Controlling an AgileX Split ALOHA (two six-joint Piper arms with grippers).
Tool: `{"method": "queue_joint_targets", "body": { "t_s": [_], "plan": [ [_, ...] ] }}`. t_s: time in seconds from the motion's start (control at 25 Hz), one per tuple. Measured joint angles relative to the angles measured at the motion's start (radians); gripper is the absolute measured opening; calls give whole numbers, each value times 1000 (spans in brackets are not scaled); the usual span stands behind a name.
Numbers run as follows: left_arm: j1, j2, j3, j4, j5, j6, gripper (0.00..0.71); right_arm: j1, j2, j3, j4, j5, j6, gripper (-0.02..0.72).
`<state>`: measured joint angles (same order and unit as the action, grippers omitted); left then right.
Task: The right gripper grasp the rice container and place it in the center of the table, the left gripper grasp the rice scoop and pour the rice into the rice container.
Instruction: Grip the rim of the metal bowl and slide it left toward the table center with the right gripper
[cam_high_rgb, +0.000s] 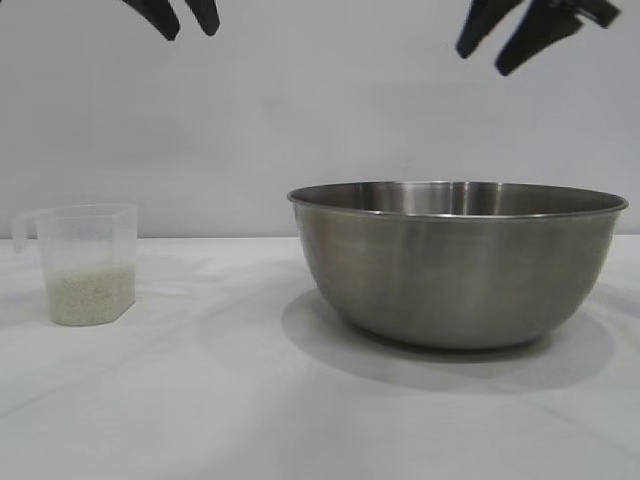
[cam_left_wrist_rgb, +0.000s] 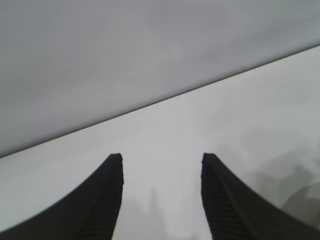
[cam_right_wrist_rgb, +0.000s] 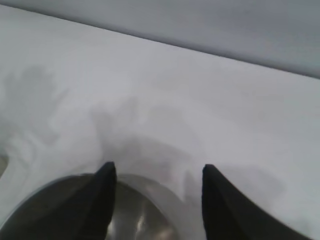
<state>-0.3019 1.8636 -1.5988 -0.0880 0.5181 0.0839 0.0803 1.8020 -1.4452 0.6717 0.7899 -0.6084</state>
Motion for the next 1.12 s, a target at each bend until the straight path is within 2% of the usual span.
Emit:
{"method": "queue_joint_targets", "body": {
  "t_s": [0.32, 0.56, 0.8, 1.04, 1.12],
  "plan": [
    [0, 0, 118, -49, -75, 4, 316, -16, -103, 246, 2, -17, 9, 371],
    [0, 0, 141, -50, -107, 4, 316, -16, -104, 349, -37, -27, 27, 371],
    [0, 0, 142, -50, -129, 6, 316, -16, -102, 406, -100, -74, 57, 371],
    [0, 0, 142, -50, -129, 6, 316, -5, -16, 408, -107, -74, 68, 371],
    [0, 0, 142, -50, -130, 6, 316, 14, -3, 408, -107, -79, 68, 269]
  ]
}}
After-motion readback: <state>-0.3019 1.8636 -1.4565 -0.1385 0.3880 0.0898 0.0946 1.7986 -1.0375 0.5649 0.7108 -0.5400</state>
